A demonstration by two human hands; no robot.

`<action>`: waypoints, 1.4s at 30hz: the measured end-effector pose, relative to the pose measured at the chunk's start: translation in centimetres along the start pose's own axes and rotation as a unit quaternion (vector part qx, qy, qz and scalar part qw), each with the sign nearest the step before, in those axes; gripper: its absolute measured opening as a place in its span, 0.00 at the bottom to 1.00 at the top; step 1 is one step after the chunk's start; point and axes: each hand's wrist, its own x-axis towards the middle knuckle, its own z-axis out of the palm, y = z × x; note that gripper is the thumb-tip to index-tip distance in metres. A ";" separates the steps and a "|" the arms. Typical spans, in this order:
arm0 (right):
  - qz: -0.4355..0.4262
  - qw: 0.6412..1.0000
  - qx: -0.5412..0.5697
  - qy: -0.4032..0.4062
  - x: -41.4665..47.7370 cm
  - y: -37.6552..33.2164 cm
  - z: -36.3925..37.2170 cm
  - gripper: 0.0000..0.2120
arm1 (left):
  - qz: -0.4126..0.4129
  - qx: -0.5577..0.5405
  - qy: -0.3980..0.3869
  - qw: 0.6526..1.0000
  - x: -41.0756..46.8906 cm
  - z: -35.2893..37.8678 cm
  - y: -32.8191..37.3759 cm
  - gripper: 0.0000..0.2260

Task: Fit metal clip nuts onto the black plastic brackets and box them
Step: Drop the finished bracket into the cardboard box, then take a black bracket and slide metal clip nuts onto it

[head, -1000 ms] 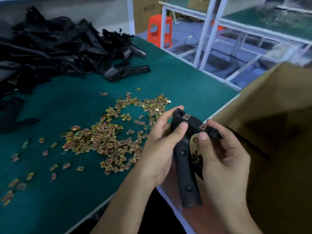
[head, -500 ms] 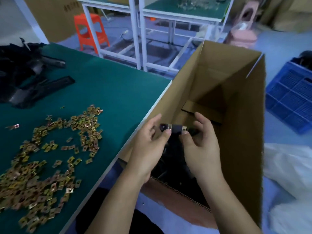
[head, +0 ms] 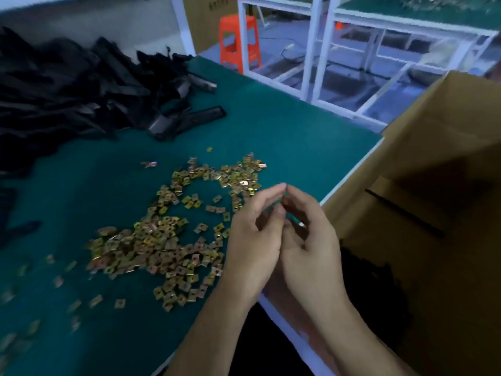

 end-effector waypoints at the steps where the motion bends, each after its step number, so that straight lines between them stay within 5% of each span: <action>1: -0.016 1.000 -0.005 -0.024 0.0 -0.6 1.8 0.21 | 0.007 0.005 0.036 0.999 -0.2 -2.0 0.2 0.16; 6: -0.079 0.975 -0.032 -0.203 -1.6 -3.4 12.0 0.23 | 0.028 0.086 0.213 0.973 -3.0 -13.0 -0.1 0.15; 11: -0.173 0.914 -0.107 -0.351 -4.3 -6.2 22.1 0.25 | -0.003 0.164 0.391 0.906 -6.6 -23.4 -2.2 0.20; 16: -0.201 0.871 -0.177 -0.412 -4.1 -8.7 32.3 0.30 | -0.033 0.187 0.478 0.858 -9.0 -30.8 -4.0 0.18; 23: -0.261 0.839 -0.287 -0.382 -1.3 -9.3 39.6 0.14 | -0.050 0.045 0.498 0.864 -10.7 -33.0 -4.5 0.11; 27: -0.294 0.862 -0.184 -0.369 -0.8 -9.7 37.3 0.11 | -0.045 -0.273 0.506 0.817 -11.1 -33.2 -2.7 0.06; 30: -0.327 0.864 -0.096 -0.371 -2.0 -11.0 33.6 0.14 | -0.067 -0.432 0.451 0.778 -11.2 -33.2 -1.0 0.20; 35: -0.323 0.832 -0.033 -0.450 -5.0 -11.7 27.8 0.31 | -0.057 -0.417 0.316 0.850 -11.5 -31.0 -0.3 0.10; 39: -0.249 0.855 -0.064 -0.451 -4.2 -9.9 23.6 0.36 | -0.051 -0.443 0.329 0.833 -12.4 -28.4 -1.8 0.13; 42: -0.176 0.889 -0.256 -0.336 -1.1 -7.4 19.1 0.29 | -0.037 -0.471 0.344 0.812 -13.2 -26.8 -2.8 0.14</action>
